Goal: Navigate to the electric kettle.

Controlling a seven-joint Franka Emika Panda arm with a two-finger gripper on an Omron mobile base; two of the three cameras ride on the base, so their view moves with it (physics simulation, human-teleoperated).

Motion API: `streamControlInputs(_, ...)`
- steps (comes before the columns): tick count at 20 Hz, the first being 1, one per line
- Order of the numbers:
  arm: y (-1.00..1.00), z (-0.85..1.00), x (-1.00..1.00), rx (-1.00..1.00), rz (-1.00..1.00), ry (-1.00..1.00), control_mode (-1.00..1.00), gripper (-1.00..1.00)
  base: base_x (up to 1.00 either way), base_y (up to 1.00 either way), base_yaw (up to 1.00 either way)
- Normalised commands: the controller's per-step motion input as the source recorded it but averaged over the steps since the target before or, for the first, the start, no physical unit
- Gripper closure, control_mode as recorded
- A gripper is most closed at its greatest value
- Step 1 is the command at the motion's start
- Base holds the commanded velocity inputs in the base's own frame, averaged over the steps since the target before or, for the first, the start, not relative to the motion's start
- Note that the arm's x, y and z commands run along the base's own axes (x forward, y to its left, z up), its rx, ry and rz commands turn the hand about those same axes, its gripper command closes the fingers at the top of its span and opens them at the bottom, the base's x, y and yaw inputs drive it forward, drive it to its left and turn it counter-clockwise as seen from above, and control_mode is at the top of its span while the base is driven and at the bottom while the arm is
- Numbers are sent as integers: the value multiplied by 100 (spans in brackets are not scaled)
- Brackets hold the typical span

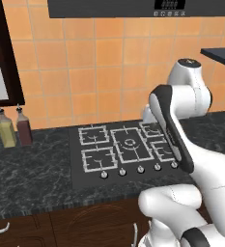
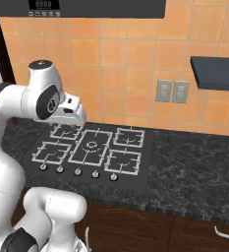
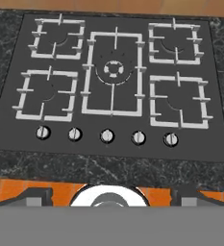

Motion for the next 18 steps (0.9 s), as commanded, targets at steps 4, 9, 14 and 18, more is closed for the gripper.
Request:
streamControlInputs(4, 0, 0, -81, 0, 0, -16, -100, -100, 0, 0, 0)
streamControlInputs(9, 1, 12, -76, 0, 0, -12, -100, -100, 0, 0, 0)
streamControlInputs(14, 0, 7, -35, 0, 0, -4, 100, -100, -29, -11, -4)
streamControlInputs(18, 0, 0, 0, 0, 0, 0, 100, -100, -63, -72, -35)
